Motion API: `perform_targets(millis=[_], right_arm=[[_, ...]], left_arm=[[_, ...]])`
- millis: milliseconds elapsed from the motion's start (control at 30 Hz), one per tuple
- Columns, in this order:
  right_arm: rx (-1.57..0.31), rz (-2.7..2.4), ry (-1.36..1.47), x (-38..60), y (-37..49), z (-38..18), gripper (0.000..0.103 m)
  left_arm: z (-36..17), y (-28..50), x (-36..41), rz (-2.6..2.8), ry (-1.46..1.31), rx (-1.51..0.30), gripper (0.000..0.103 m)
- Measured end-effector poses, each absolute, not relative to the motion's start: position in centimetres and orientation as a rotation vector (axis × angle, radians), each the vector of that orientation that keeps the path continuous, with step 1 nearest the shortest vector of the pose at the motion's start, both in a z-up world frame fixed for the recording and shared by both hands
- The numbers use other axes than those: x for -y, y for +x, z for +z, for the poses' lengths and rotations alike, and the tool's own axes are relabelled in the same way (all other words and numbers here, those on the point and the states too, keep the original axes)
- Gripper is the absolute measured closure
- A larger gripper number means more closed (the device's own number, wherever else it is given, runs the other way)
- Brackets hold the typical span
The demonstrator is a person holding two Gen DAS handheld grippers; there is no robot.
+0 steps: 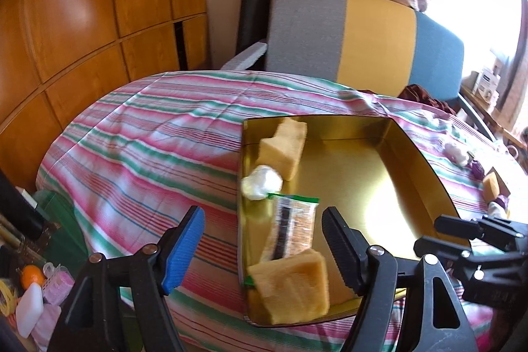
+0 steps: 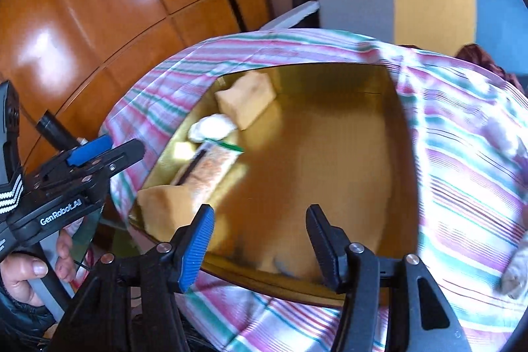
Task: Organize objects
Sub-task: 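Lower the yellow sponge into the tray and open the right gripper, then move both tools to the pile and grasp the white wrapped ball with the left gripper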
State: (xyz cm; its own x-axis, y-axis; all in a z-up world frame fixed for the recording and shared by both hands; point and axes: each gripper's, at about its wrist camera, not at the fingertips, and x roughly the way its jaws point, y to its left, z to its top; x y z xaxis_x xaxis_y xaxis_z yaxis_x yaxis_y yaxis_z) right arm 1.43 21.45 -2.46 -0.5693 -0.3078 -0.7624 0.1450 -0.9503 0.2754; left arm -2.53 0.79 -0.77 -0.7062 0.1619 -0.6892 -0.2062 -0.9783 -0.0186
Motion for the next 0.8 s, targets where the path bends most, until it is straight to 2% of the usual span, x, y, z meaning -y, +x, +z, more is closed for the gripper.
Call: perform_targets(millis=[300,533,667,800], right_arm=[[0.396,-2.726,1.365,-29.5,3.2,-2.3,0.044],[0.507,-2.904,1.409,-38.0,5.4,-1.3,0.044],[0.606,-3.034,1.398,-43.2,7.0,-0.1,0.044],[0.787,-3.167,1.343,-49.0,9.1,0.5,0.044]], left_arm=[[-0.5,-2.5,-5.4,2.613,-1.059,-0.174,0.029],[-0.2,-3.3,-9.2,2.518,-1.07,-0.174,0.029],[0.4,-3.5,-12.6,2.457,-1.041,-0.236,0.029],[1.4,-3.6,-16.7,2.395,-1.0,-0.29,0.029]])
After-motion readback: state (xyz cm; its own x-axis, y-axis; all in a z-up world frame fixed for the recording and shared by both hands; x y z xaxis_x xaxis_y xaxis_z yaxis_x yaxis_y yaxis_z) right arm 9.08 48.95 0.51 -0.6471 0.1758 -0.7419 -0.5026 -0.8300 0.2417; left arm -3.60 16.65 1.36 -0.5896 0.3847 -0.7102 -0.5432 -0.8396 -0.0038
